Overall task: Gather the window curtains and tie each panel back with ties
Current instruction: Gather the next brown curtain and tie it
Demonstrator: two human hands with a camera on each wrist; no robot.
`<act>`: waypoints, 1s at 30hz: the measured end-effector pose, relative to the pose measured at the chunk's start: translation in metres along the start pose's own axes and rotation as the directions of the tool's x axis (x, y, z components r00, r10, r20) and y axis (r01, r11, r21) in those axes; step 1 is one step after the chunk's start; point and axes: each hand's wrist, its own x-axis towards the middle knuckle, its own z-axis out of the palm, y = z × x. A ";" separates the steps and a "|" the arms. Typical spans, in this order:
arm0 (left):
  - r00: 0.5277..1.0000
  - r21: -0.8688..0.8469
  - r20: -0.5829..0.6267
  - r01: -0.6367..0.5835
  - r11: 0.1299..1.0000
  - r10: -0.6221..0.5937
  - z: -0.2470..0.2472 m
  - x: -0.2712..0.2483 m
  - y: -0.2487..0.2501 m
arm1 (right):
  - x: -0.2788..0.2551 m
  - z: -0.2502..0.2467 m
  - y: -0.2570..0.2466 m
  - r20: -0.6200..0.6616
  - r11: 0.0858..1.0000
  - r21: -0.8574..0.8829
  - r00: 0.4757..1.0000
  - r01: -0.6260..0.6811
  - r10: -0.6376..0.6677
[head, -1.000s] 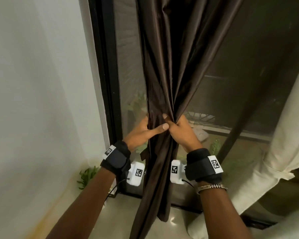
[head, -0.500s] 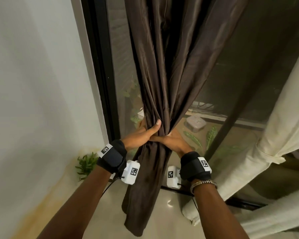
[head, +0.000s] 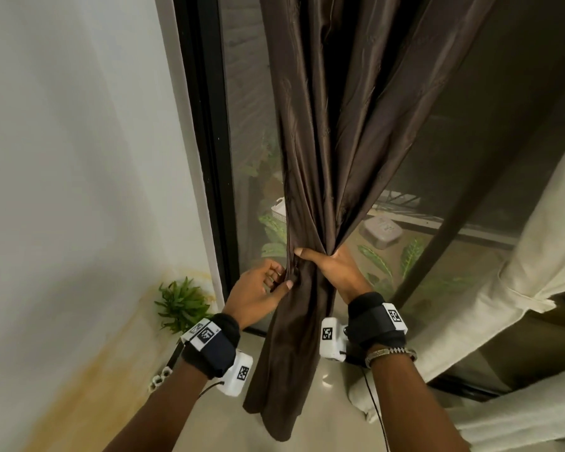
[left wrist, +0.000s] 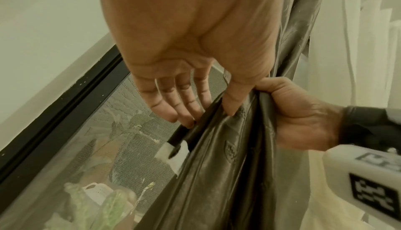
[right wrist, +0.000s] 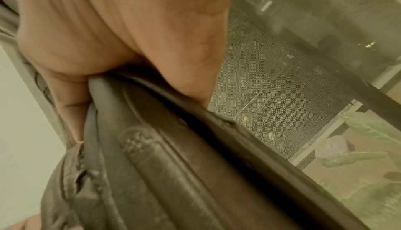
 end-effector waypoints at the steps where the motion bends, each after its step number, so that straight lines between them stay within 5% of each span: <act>1: 1.000 0.013 0.001 0.005 1.000 -0.005 0.003 0.001 0.001 | 0.000 -0.001 0.000 -0.001 1.000 0.004 1.000 0.001 -0.001; 9: 0.985 0.150 -0.155 0.097 0.984 -0.074 0.011 0.006 0.007 | -0.001 -0.001 -0.003 -0.041 0.995 -0.079 0.998 0.053 -0.056; 13: 0.994 0.296 -0.091 0.079 0.952 -0.054 0.011 0.009 0.012 | -0.001 -0.002 -0.008 0.003 0.996 -0.081 1.000 -0.024 0.024; 18: 0.996 0.091 0.036 0.083 0.992 -0.087 0.010 0.020 0.010 | 0.003 0.000 -0.009 0.040 0.985 -0.061 0.986 -0.161 0.164; 23: 0.997 0.056 0.031 0.068 0.996 -0.070 0.011 0.026 0.014 | -0.001 -0.001 -0.006 0.106 0.974 0.035 0.970 -0.223 0.218; 30: 0.964 -0.159 -0.251 0.045 0.986 -0.084 0.011 0.022 -0.003 | -0.003 0.004 0.007 0.062 0.960 0.138 0.969 -0.244 0.238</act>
